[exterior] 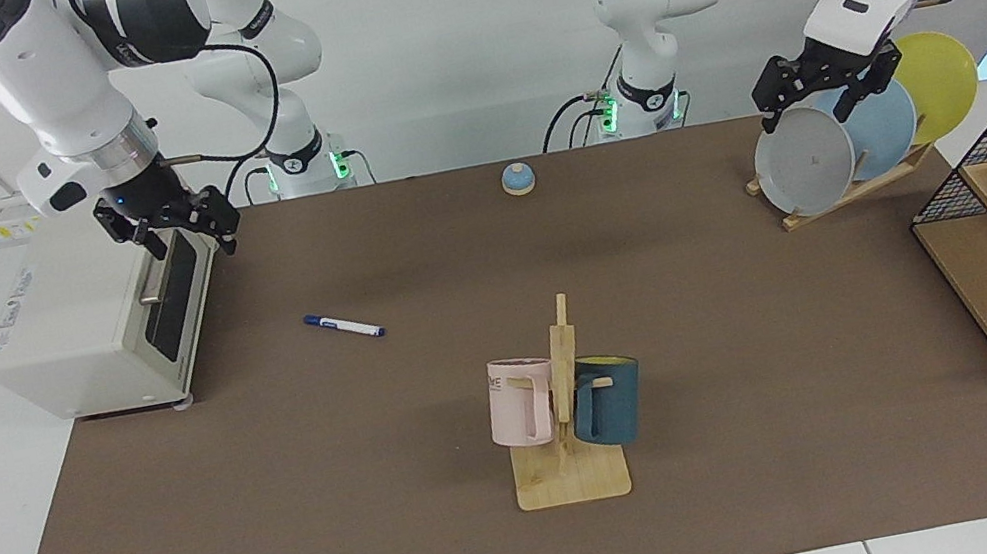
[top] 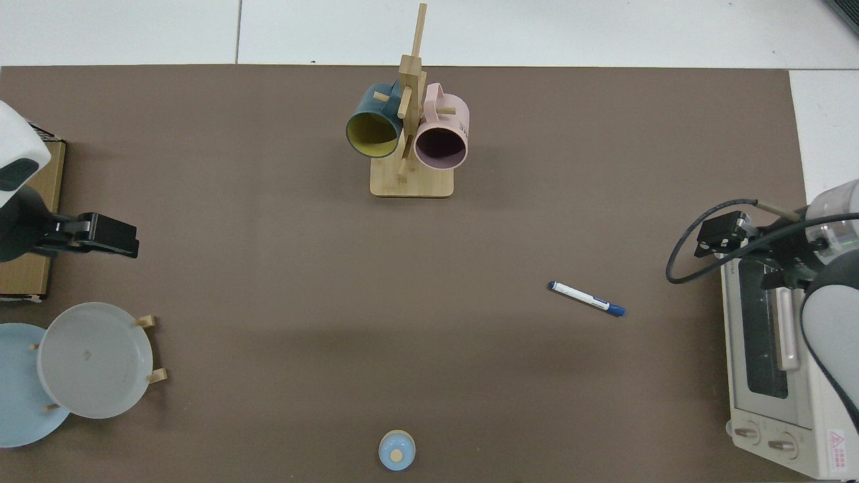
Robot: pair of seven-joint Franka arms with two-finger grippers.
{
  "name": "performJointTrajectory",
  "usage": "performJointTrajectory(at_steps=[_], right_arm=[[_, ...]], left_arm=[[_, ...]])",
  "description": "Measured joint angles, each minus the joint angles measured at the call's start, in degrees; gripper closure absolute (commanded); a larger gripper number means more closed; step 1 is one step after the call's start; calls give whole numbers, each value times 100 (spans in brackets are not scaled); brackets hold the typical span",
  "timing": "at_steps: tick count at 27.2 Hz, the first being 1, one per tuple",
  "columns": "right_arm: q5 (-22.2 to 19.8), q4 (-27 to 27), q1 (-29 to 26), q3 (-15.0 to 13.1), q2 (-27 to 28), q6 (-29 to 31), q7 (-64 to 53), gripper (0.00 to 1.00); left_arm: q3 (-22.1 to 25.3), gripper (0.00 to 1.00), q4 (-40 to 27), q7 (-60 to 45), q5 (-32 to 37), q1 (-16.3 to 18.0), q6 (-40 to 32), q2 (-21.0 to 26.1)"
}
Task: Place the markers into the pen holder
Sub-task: 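Move the right gripper down over the white marker, then close the right gripper on the white marker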
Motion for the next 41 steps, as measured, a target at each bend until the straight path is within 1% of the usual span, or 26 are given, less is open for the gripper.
performJointTrajectory(at_steps=[6, 10, 12, 14, 18, 21, 24, 28, 33, 38, 41], right_arm=[[282, -296, 206, 4, -37, 61, 1880, 0], [342, -676, 387, 8, 36, 632, 3110, 0], [358, -886, 432, 9, 120, 869, 3507, 0], [477, -1085, 443, 9, 224, 1099, 3764, 0], [952, -1459, 416, -13, 429, 1682, 4051, 0], [1145, -1746, 399, -30, 548, 2191, 4262, 0], [1244, -2018, 383, -33, 630, 2593, 4431, 0], [1349, -2232, 369, -33, 682, 2777, 4467, 0], [1662, -2348, 352, -33, 698, 2857, 4471, 0], [1895, -2609, 279, -37, 761, 3244, 4401, 0], [2063, -2717, 272, -38, 862, 3378, 4268, 0]], left_arm=[[0, 0, 0, 0, 0, 0, 0, 0], [0, 0, 0, 0, 0, 0, 0, 0], [0, 0, 0, 0, 0, 0, 0, 0], [0, 0, 0, -1, 0, 0, 0, 0], [0, 0, 0, -1, 0, 0, 0, 0], [0, 0, 0, -1, 0, 0, 0, 0], [0, 0, 0, -1, 0, 0, 0, 0], [0, 0, 0, -1, 0, 0, 0, 0], [0, 0, 0, -1, 0, 0, 0, 0], [0, 0, 0, -2, 0, 0, 0, 0], [0, 0, 0, -2, 0, 0, 0, 0]])
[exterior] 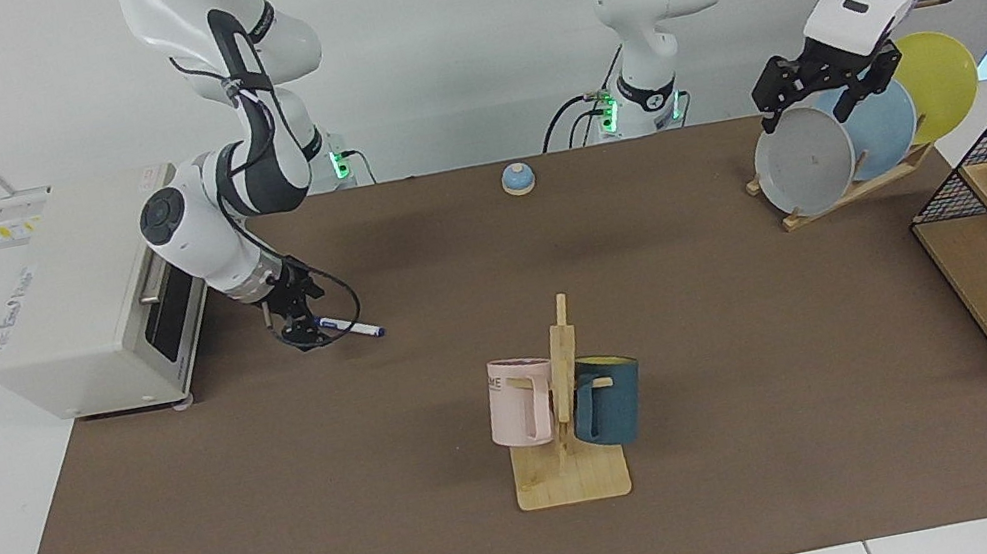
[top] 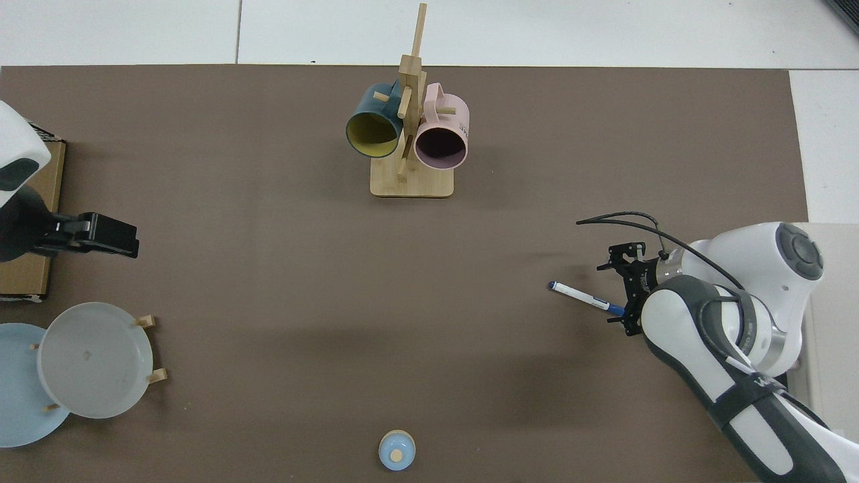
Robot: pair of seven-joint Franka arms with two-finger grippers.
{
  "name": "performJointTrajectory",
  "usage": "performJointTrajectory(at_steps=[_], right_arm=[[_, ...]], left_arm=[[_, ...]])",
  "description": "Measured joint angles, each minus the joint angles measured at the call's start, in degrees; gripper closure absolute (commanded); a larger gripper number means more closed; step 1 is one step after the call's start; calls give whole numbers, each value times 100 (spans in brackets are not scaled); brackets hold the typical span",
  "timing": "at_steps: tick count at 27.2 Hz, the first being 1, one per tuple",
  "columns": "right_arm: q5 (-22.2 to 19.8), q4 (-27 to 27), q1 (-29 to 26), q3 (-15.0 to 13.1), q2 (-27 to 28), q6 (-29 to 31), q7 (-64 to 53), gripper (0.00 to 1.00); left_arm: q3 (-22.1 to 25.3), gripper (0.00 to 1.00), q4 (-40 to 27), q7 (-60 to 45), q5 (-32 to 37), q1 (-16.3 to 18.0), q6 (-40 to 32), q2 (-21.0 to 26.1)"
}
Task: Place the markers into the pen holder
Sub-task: 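Close the right gripper on the white marker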
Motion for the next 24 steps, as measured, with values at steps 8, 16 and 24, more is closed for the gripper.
performJointTrajectory(at_steps=[8, 16, 24], right_arm=[[77, -38, 7, 9, 130, 49, -86, 0], [108, -200, 12, 23, 135, 186, -228, 1], [219, -321, 12, 24, 143, 295, -412, 25]], left_arm=[[0, 0, 0, 0, 0, 0, 0, 0], [0, 0, 0, -1, 0, 0, 0, 0], [2, 0, 6, -2, 0, 0, -1, -23]])
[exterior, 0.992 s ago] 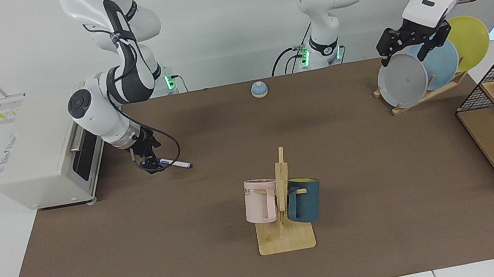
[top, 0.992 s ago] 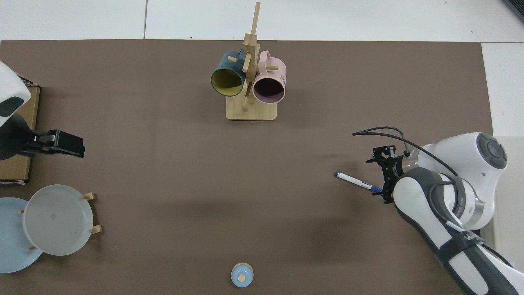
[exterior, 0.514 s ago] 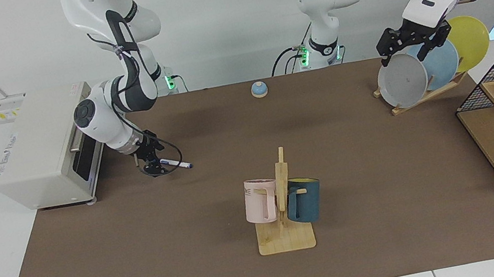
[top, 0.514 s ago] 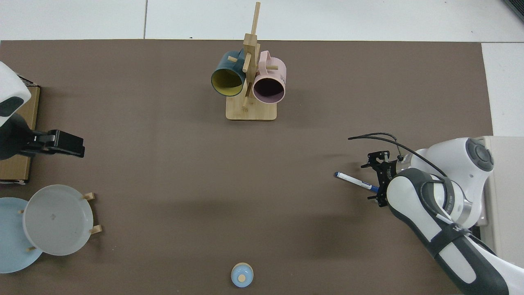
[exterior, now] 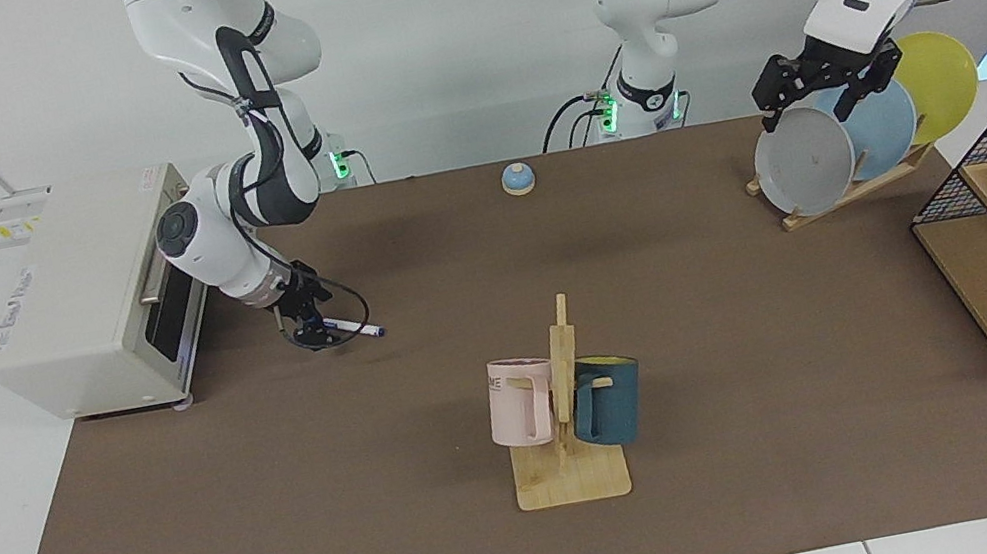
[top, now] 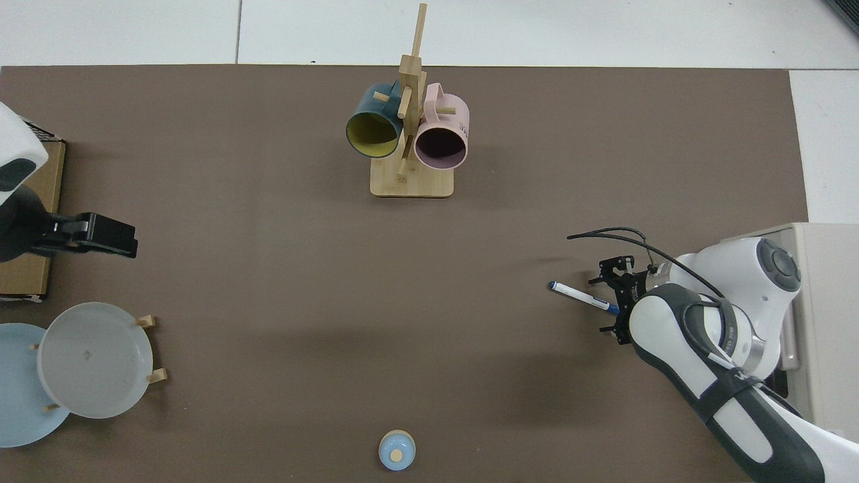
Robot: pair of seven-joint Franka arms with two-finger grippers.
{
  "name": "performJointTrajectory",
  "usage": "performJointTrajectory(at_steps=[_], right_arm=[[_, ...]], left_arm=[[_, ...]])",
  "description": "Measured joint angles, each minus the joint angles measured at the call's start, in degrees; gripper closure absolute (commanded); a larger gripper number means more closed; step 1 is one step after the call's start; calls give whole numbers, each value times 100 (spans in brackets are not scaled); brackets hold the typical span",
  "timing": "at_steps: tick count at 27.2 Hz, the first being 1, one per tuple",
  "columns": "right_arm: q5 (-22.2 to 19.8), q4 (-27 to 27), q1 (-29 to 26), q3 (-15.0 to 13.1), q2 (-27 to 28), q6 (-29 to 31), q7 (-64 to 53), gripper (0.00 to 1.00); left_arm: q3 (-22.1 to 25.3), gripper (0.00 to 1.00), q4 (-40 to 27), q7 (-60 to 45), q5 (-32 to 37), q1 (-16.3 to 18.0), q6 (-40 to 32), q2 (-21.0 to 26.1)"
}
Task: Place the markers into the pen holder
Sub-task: 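Close the right gripper on the white marker, then lift the marker with the right gripper while the left gripper reaches in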
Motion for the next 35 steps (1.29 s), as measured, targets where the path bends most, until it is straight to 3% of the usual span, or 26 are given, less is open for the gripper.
performJointTrajectory(at_steps=[5, 7, 12, 24, 30, 35], right_arm=[[0, -3, 1, 2, 0, 0, -154, 39], [1, -7, 1, 2, 0, 0, -280, 49], [5, 11, 5, 3, -16, 1, -505, 100], [6, 75, 281, 12, -35, -72, -932, 100], [39, 546, 744, 27, -124, -412, -919, 100], [434, 940, 1074, 40, -221, -576, -687, 100]], left_arm=[[0, 0, 0, 0, 0, 0, -12, -34], [-1, 0, 0, 0, 0, 0, -17, -44], [-30, 0, 0, 0, 0, -3, -28, -52], [-188, 0, -8, 76, -4, -67, -88, -74], [-269, 0, -241, 289, -9, -186, -90, -201], [-287, 0, -602, 610, -35, -241, 22, -377]])
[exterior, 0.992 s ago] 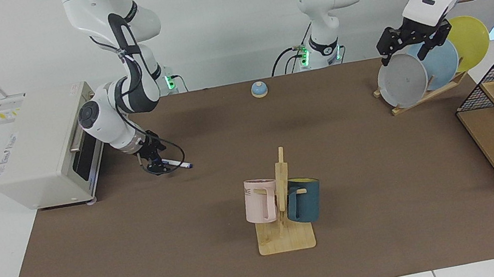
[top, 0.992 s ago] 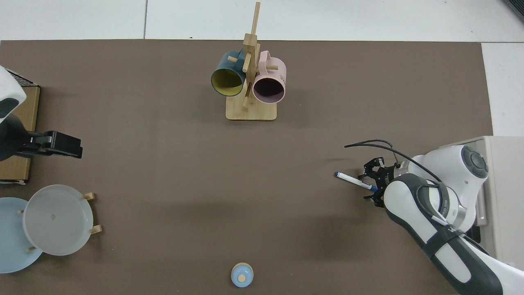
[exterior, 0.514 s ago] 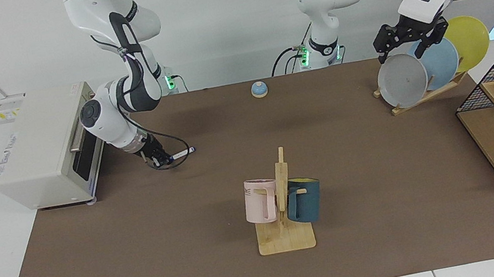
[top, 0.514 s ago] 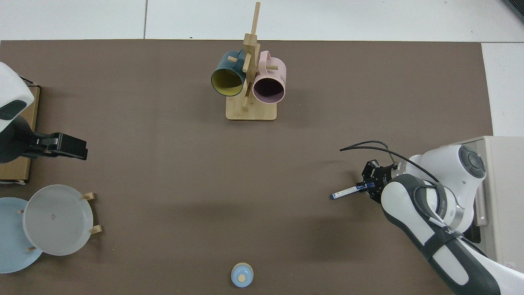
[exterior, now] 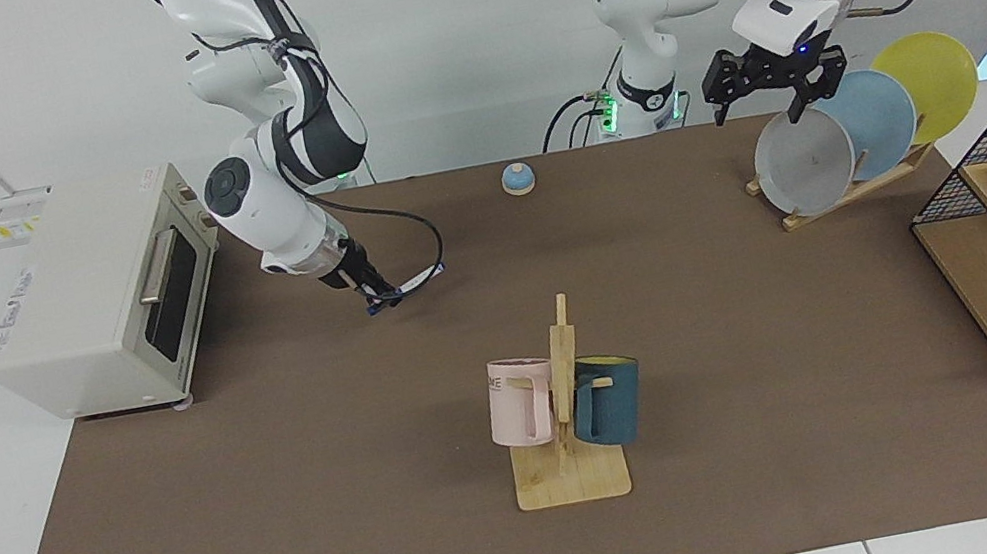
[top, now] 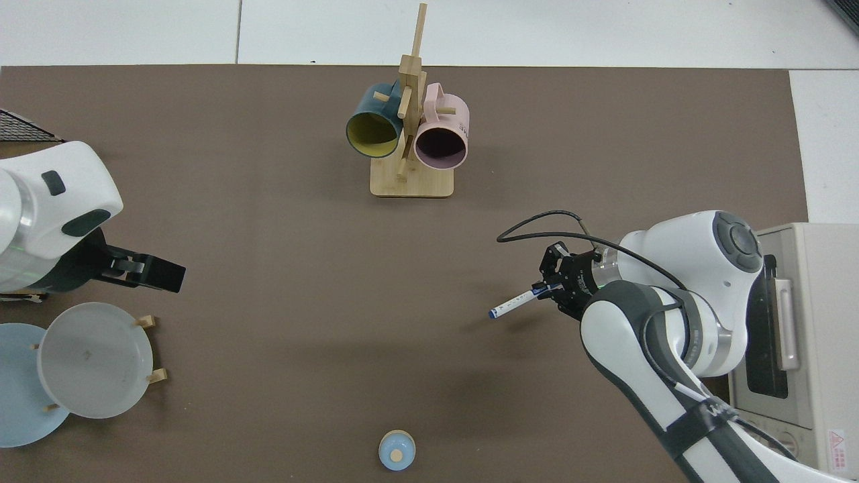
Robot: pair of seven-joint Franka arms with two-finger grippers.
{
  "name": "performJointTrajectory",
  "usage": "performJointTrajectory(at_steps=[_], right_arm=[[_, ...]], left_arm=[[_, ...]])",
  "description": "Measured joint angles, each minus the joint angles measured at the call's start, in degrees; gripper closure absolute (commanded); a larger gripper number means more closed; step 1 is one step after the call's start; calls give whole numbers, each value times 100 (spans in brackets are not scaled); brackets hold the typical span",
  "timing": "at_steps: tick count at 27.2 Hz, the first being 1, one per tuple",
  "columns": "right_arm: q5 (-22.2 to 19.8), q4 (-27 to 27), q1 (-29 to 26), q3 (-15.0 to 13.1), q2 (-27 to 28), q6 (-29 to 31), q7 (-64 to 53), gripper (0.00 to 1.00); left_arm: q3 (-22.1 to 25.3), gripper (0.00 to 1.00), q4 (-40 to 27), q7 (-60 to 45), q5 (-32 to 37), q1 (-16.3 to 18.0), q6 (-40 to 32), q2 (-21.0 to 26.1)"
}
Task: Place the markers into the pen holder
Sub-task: 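Lift the marker with the right gripper while the left gripper reaches in, then grasp the marker's capped end with the left gripper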
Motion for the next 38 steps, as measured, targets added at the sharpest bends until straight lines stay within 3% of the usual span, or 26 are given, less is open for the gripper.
performJointTrajectory(at_steps=[6, 11, 23, 30, 38], right_arm=[[722, 250, 142, 4, -201, -236, 5, 100], [1064, 473, 148, 4, -379, -533, 77, 100], [2102, 1133, 591, 4, -430, -571, 486, 100], [2619, 1308, 1162, 8, -384, 94, 830, 100], [2771, 1442, 1746, 12, -276, 863, 1348, 100]], left_arm=[[-8, 0, -239, 1141, -132, -100, 233, -48], [-4, 0, -389, 2247, -229, -113, 380, -47], [-13, 0, -918, 4754, -944, -144, 1112, -33], [-41, 0, -929, 6043, -1174, -334, 1337, -36], [-300, 0, -842, 6370, -1165, -442, 1314, -168]])
